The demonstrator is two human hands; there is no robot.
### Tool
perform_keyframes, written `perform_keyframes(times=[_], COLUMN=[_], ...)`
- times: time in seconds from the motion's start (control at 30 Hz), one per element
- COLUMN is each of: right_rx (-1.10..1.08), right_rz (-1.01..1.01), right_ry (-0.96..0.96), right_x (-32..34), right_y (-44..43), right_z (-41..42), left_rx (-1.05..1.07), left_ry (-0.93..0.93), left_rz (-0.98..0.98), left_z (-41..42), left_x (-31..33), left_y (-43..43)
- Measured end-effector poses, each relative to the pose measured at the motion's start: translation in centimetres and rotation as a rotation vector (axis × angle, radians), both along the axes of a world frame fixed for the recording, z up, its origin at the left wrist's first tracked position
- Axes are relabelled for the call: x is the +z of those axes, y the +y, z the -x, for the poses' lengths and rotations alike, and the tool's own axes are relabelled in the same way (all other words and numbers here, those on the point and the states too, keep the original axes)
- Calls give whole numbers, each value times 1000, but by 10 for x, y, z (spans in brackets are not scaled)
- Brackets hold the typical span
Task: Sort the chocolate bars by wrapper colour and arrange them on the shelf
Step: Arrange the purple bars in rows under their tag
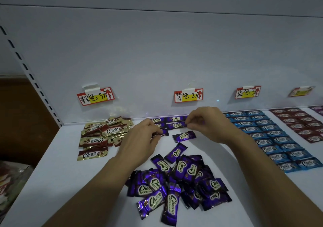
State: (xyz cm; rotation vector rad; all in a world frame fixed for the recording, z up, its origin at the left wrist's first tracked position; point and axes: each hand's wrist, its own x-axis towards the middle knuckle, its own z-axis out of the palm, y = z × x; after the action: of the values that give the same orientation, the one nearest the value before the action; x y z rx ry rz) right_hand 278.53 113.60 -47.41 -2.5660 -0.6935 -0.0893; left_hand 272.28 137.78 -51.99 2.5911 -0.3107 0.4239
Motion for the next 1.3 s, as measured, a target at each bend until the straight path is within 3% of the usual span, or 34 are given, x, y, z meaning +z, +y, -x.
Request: perform_keyframes(times=[0.1,0.63,0.73,0.83,0.97,1.3], right_rx=[-22,-61,-78,3,172,97], right_rz=[-5,7,-65,-90,116,193], right_ry=[-140,-151,-167,-51,129,212], right_x=[-16,-36,-25,-7,1,0], right_y=[14,33,26,9,3,11], right_z=[-3,-8,-6,-2,5,9], left_rx=[5,4,2,-2,3,-4], left_ry=[4,-36,-36,-31,-17,-12], left_rz=[-9,-5,1,9,3,21], left_z=[-1,-3,-4,-4,-4,-2], left_x=[0,-6,-7,-6,-6,-4], left_y=[0,1,1,1,0,1])
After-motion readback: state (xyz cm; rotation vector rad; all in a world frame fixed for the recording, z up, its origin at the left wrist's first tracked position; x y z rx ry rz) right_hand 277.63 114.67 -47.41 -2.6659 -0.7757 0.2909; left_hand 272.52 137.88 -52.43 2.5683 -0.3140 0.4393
